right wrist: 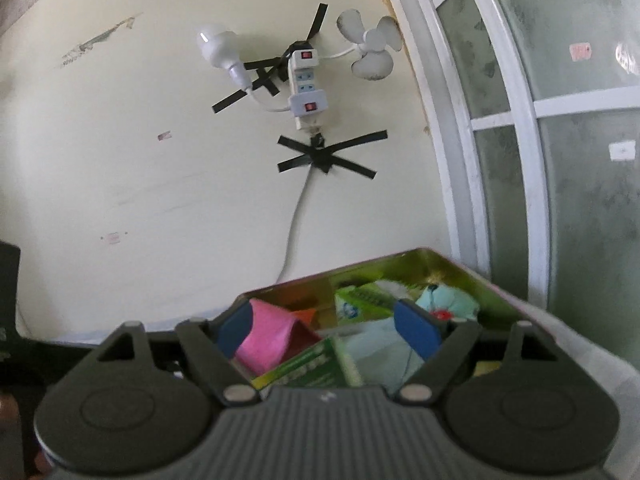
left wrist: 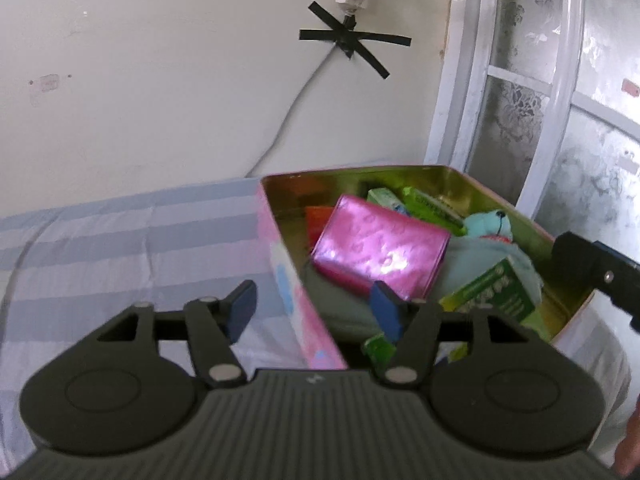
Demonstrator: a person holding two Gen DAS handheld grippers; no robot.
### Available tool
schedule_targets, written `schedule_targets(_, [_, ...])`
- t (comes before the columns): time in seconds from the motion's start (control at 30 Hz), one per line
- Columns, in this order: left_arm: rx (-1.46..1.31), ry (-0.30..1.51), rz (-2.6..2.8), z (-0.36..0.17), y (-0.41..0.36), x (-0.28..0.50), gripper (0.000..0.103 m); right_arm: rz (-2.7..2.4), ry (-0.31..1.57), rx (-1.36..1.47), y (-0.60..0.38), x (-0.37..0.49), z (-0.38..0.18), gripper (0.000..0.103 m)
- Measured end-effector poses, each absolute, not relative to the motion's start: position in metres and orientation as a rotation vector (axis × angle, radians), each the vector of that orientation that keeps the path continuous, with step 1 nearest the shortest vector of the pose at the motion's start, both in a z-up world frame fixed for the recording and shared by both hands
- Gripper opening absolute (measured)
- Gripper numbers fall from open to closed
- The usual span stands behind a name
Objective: Organize objects
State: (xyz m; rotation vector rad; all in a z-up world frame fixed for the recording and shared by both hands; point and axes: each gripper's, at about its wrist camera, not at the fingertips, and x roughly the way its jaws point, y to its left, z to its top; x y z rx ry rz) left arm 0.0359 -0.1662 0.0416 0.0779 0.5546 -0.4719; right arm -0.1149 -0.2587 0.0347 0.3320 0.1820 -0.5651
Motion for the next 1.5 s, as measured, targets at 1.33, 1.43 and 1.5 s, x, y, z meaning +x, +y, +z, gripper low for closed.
schedule_targets(1.33, [0.087, 0.552, -0.235, 0.026, -0.158, 0.045, 0.074, -0.607, 0.056, -0.047, -0.312, 0.008, -0.004, 0.101])
schedule_targets(1.43, [0.096, 0.541, -0.237, 0.027, -0.158, 0.041, 0.074, -0.616, 0.072, -0.005, -0.315, 0.008, 0.004, 0.101])
schedule_targets(1.5, [0.109, 0.523, -0.233, 0.027, -0.159, 0.035, 0.075, -0.597, 0.036, 0.074, -0.312, -0.012, 0.014, 0.102])
